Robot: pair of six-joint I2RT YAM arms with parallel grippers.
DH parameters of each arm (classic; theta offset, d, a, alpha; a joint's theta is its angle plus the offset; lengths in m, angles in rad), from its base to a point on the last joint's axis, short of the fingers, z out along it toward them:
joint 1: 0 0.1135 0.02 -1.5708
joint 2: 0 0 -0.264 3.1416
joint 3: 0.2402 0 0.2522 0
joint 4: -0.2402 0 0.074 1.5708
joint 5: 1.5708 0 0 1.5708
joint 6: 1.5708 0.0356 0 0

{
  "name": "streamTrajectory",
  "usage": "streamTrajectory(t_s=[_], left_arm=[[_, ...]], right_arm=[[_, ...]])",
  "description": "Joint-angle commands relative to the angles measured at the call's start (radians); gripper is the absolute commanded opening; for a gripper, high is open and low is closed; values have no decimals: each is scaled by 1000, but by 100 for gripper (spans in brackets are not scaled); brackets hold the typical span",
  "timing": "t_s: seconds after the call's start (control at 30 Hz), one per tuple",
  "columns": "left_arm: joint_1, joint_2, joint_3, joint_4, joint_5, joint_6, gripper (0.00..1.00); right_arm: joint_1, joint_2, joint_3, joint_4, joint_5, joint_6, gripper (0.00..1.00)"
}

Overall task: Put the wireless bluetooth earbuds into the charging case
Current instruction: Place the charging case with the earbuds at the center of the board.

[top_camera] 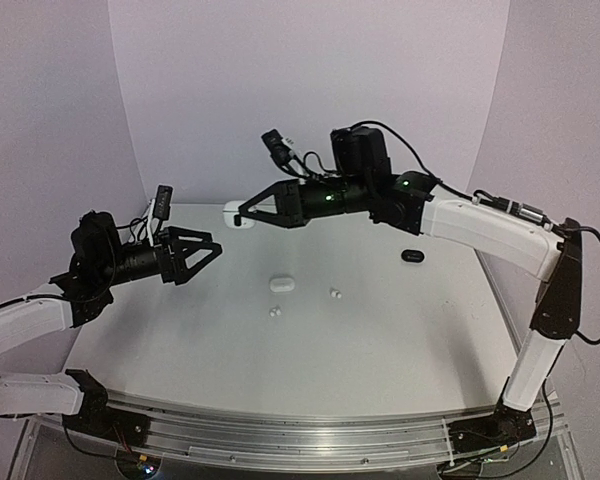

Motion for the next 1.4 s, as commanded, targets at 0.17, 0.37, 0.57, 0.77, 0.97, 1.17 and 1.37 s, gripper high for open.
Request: streamTrajectory(t_s=[0.17, 0.37, 0.57, 0.77, 0.97, 1.17, 1.37], left_arm=[[2, -41, 17, -137, -81, 109, 99], [2, 24, 52, -137, -43, 150, 100], [2, 91, 79, -145, -43, 163, 99], [2, 139, 93, -154, -38, 158, 99], [1, 162, 100, -151, -33, 174, 99], [1, 175, 100, -143, -32, 170, 99], [1, 178, 102, -142, -37, 182, 99]], right_arm=[[-433, -58, -203, -152, -137, 17, 0], [-578, 257, 86, -496, -156, -239, 0], [-698, 476, 265, -580, -231, -351, 0], [-721, 664, 430, -635, -275, -417, 0], [-747, 751, 445, -649, -362, -427, 0], [-755, 803, 465, -652, -379, -429, 0], [-773, 852, 517, -653, -366, -411, 3]])
